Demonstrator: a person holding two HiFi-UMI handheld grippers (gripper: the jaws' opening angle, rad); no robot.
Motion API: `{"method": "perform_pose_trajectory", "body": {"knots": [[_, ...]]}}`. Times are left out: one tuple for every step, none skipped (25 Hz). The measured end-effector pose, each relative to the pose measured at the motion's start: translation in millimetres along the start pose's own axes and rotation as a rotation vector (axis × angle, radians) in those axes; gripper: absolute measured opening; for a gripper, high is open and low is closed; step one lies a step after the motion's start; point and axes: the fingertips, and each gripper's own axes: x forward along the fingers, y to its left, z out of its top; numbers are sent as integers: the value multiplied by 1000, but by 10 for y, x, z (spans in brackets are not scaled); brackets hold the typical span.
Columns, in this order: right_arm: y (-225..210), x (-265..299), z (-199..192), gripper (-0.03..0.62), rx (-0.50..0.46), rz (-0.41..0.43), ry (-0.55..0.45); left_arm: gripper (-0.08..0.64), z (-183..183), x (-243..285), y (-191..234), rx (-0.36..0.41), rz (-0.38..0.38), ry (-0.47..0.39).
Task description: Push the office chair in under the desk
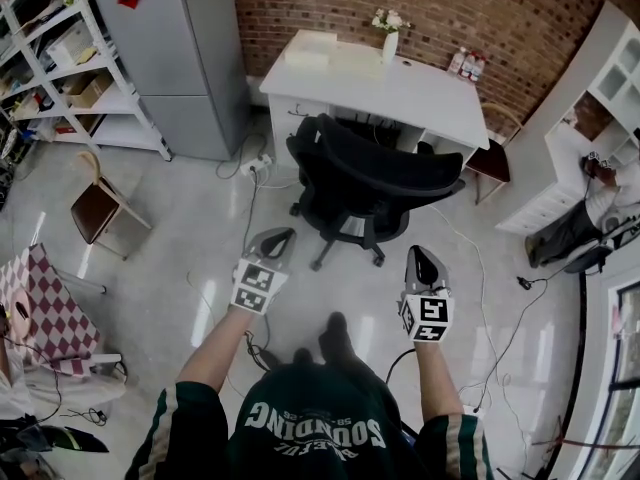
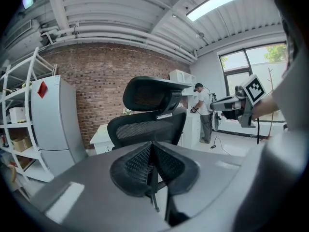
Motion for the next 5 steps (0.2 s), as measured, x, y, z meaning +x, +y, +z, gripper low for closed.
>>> {"method": "perform_pose_trajectory", "body": {"knots": [[15,-4,3,-1,0,3,0,11,-16,-9,-1,0,0,5],[29,-6,6,-2,1,5,-1,11,-25,-19,0,-1,0,10],[43,-7,9,-2,1,8,-1,11,-29,-28,3,-1,0,12],[57,-6,13,-2,1,10,-1,11,-30,-36,7,-1,0,13],[70,-6,17,-2,2,12,-2,11,-30,-45,12,-1,1,13]]}}
